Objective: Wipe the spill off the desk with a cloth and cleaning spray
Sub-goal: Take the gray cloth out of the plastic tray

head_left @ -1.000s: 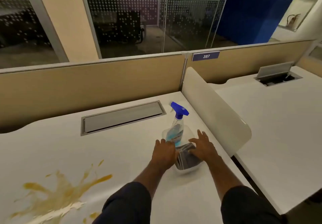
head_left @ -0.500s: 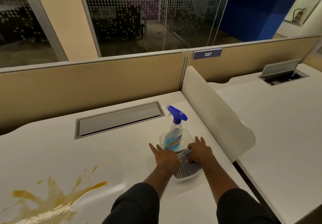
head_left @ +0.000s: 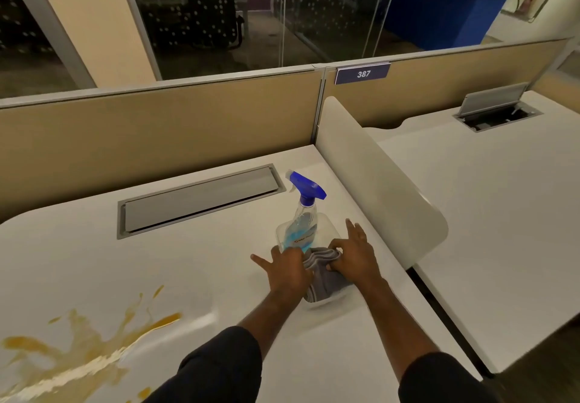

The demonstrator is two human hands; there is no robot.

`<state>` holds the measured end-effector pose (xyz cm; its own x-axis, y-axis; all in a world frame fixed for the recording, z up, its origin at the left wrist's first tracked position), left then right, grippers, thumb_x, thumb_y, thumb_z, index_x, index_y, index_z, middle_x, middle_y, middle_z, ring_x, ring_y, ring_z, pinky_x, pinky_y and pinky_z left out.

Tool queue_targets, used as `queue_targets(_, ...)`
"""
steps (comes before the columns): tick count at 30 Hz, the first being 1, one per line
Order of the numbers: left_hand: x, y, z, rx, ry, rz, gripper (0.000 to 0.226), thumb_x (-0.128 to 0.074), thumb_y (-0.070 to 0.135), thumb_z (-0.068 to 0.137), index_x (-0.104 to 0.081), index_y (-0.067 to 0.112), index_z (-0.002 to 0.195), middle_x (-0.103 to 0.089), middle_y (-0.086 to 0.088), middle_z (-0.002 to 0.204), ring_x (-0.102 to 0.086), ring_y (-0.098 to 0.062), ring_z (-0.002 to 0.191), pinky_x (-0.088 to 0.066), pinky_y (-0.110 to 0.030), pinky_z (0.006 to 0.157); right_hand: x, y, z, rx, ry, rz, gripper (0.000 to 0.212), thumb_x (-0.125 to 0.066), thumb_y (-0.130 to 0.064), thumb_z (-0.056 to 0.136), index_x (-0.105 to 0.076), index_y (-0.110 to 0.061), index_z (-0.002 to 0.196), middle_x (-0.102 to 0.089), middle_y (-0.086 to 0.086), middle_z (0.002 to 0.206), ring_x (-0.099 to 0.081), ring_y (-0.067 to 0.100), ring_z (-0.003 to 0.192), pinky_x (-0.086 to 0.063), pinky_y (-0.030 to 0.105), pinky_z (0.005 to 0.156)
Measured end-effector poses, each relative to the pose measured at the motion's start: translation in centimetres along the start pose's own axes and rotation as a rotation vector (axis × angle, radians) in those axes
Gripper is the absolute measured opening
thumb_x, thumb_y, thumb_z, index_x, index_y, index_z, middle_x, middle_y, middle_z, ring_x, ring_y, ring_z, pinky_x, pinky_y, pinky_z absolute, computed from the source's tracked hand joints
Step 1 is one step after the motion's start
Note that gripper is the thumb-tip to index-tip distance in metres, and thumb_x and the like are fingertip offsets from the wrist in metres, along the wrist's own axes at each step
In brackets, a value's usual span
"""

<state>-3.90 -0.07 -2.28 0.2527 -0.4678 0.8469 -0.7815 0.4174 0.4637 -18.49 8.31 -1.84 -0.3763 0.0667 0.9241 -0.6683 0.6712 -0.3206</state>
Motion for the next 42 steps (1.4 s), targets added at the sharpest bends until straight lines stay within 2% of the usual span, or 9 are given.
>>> queue_targets(5,0.6,-0.5,-1.2,-0.041,0.1,-0.092,0.027,-0.057,0.047,0.091,-0.052,0.034,0.114,-0.049,-0.001,0.142,-0.023,-0.027,0.144,0.035,-0.054,0.102,0.5,0.4,-2.0,0.096,0.181,0.093,0.026,-0.074,-0.048,0.086,-0.075,-0.025,0.099,-0.02,0.004,0.169,-0.01,0.026,0.157,-0.023,0.048,0.121)
queue_targets(9,1.3,-0.8,-2.1,-0.13,0.17,-0.104,0.028,-0.059,0.043,0.09,-0.054,0.033,0.116,-0.051,0.0,0.14,-0.027,-0.028,0.142,0.027,-0.053,0.11,1.4,-0.1,-4.3,0.135,0.282,0.148,0.025,-0.079,-0.038,0.085,-0.077,-0.019,0.101,-0.036,0.008,0.162,-0.023,0.03,0.154,-0.029,0.052,0.119)
queue_targets(12,1.7,-0.9,-2.7,-0.185,0.195,-0.135,0.027,-0.06,0.045,0.089,-0.055,0.034,0.114,-0.056,0.003,0.136,-0.031,-0.021,0.141,0.024,-0.052,0.113,2.5,-0.7,-5.6,0.152,0.318,0.238,0.029,-0.084,-0.025,0.081,-0.077,-0.006,0.103,-0.068,0.017,0.127,-0.061,0.038,0.121,-0.049,0.053,0.102)
queue_targets(15,2.1,-1.1,-2.9,-0.231,0.227,-0.14,0.028,-0.063,0.047,0.087,-0.055,0.035,0.111,-0.06,0.005,0.131,-0.037,-0.019,0.138,0.017,-0.053,0.116,4.0,-1.3,-6.6,0.219,0.352,0.228,0.026,-0.082,-0.02,0.083,-0.077,-0.002,0.101,-0.077,0.016,0.093,-0.072,0.035,0.085,-0.055,0.045,0.085)
queue_targets(23,3.6,-2.6,-4.2,-0.352,0.328,-0.232,0.049,-0.067,0.06,0.076,-0.051,0.034,0.114,-0.058,0.004,0.128,-0.043,-0.016,0.131,-0.009,-0.046,0.119,8.7,-4.3,-7.9,0.441,0.335,0.094,0.024,-0.078,-0.016,0.086,-0.077,-0.005,0.108,-0.078,0.015,0.097,-0.07,0.03,0.085,-0.058,0.042,0.085)
queue_targets(30,8.6,-7.0,-7.1,-0.481,0.208,-0.504,0.064,-0.055,0.073,0.079,-0.036,0.047,0.134,-0.031,0.021,0.152,-0.022,0.019,0.13,-0.026,-0.021,0.108,11.0,-9.3,-9.3,0.581,0.293,-0.033,0.022,-0.081,-0.027,0.084,-0.078,-0.019,0.104,-0.079,0.003,0.093,-0.069,0.019,0.083,-0.053,0.044,0.092)
queue_targets(34,12.2,-9.5,-9.3,-0.498,0.042,-0.626,0.061,-0.056,0.069,0.081,-0.04,0.048,0.136,-0.043,0.025,0.142,-0.04,0.007,0.129,-0.041,-0.036,0.108,10.6,-13.8,-10.9,0.6,0.157,0.011,0.019,-0.079,-0.02,0.087,-0.076,-0.025,0.105,-0.077,-0.002,0.097,-0.064,0.014,0.095,-0.04,0.046,0.11)
queue_targets(39,15.3,-12.5,-12.7,-0.518,-0.082,-0.802,0.063,-0.063,0.058,0.083,-0.038,0.047,0.139,-0.05,0.023,0.139,-0.049,-0.002,0.127,-0.047,-0.025,0.1,9.1,-20.9,-14.3,0.743,0.048,0.128,0.021,-0.079,-0.009,0.084,-0.075,-0.021,0.1,-0.077,0.001,0.096,-0.066,0.019,0.097,-0.03,0.036,0.11)
queue_targets(42,16.5,-15.1,-14.6,-0.491,-0.038,-0.859,0.049,-0.058,0.05,0.089,-0.045,0.042,0.136,-0.059,0.018,0.128,-0.057,-0.007,0.119,-0.05,-0.023,0.095,7.7,-24.8,-16.3,0.796,0.038,0.238,0.023,-0.077,-0.004,0.085,-0.075,-0.017,0.104,-0.077,0.003,0.102,-0.067,0.02,0.1,-0.046,0.036,0.102)
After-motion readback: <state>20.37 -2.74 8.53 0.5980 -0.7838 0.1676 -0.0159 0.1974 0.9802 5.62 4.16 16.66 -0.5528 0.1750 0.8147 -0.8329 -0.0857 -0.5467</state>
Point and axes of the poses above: each hand's wrist, its own z-axis towards the middle knuckle, its own x-axis out of the back of the hand, y = z × x, the point moved 2 cm from there along z, towards the middle knuckle
